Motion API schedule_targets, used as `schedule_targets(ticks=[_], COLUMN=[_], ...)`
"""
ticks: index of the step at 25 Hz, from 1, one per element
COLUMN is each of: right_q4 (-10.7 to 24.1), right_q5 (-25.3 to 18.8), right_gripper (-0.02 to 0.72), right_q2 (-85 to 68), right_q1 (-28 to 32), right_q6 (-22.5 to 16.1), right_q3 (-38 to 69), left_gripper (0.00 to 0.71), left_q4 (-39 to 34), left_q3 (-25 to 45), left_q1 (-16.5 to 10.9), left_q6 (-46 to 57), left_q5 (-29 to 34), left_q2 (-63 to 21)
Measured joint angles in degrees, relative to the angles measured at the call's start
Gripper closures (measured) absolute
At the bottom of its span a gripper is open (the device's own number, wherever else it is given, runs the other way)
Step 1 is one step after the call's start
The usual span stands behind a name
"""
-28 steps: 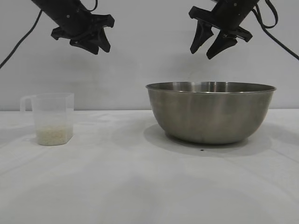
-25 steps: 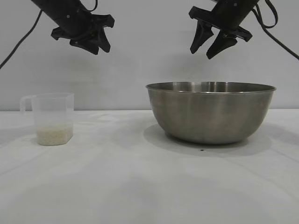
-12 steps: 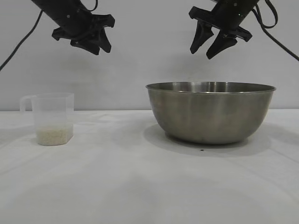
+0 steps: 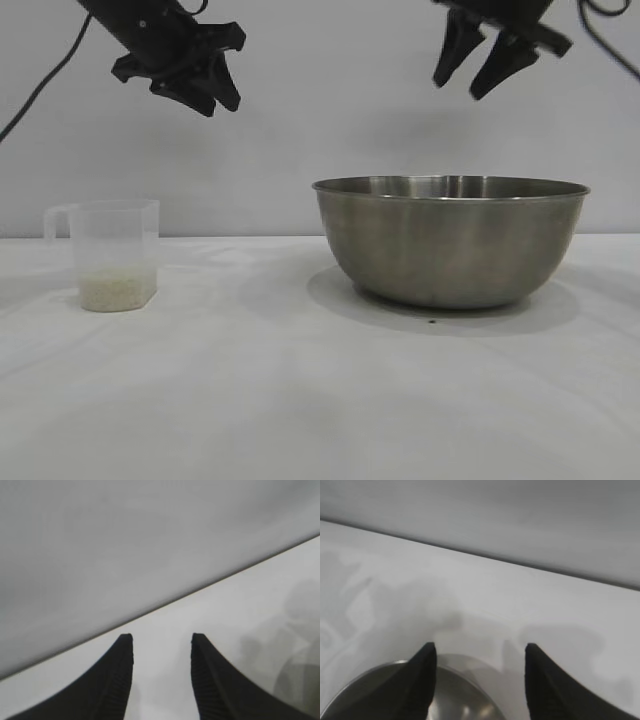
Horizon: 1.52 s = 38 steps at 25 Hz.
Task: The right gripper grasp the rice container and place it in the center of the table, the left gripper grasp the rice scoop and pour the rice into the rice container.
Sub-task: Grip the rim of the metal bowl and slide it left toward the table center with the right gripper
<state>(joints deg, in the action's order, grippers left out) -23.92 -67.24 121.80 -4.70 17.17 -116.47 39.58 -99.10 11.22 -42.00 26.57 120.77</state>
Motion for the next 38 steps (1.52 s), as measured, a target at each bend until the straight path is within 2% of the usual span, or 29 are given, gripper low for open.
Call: schedule_targets(ticks=[3, 6, 10, 16, 29, 34, 36, 38], right_q4=[2.5, 6.1, 7.8, 8.0, 7.0, 6.4, 6.3, 6.2], right_q5=[-3.2, -3.4, -3.4, -3.4, -1.2, 0.0, 0.4, 0.9], right_gripper=[0.339, 0.339, 0.339, 0.339, 0.339, 0.633, 0.703, 0.703], right_q2=[-0.1, -0.2, -0.5, -0.5, 3.8, 4.0, 4.0, 4.0], right_q1=[0.0, 0.0, -0.1, -0.1, -1.4, -1.4, -1.9, -2.9], right_q6=[-2.7, -5.3, -6.0, -6.0, -5.9, -5.9, -5.9, -5.9], right_q3=[1.4, 4.0, 9.6, 15.9, 16.5, 16.5, 16.5, 16.5], left_gripper=[0.480, 0.480, 0.480, 0.480, 0.480, 0.480, 0.480, 0.480], left_q4=[0.0, 0.0, 0.0, 0.0, 0.0, 0.0, 0.0, 0.0], left_q3=[0.0, 0.0, 0.0, 0.0, 0.0, 0.0, 0.0, 0.0], left_q1=[0.0, 0.0, 0.0, 0.0, 0.0, 0.0, 0.0, 0.0], left_q6=[0.2, 0.2, 0.2, 0.3, 0.3, 0.3, 0.3, 0.3], left_q5=[0.0, 0.0, 0.0, 0.0, -0.7, -1.1, -1.3, -1.3], left_q2=[0.0, 0.0, 0.0, -0.1, -0.1, -0.1, -0.1, -0.1])
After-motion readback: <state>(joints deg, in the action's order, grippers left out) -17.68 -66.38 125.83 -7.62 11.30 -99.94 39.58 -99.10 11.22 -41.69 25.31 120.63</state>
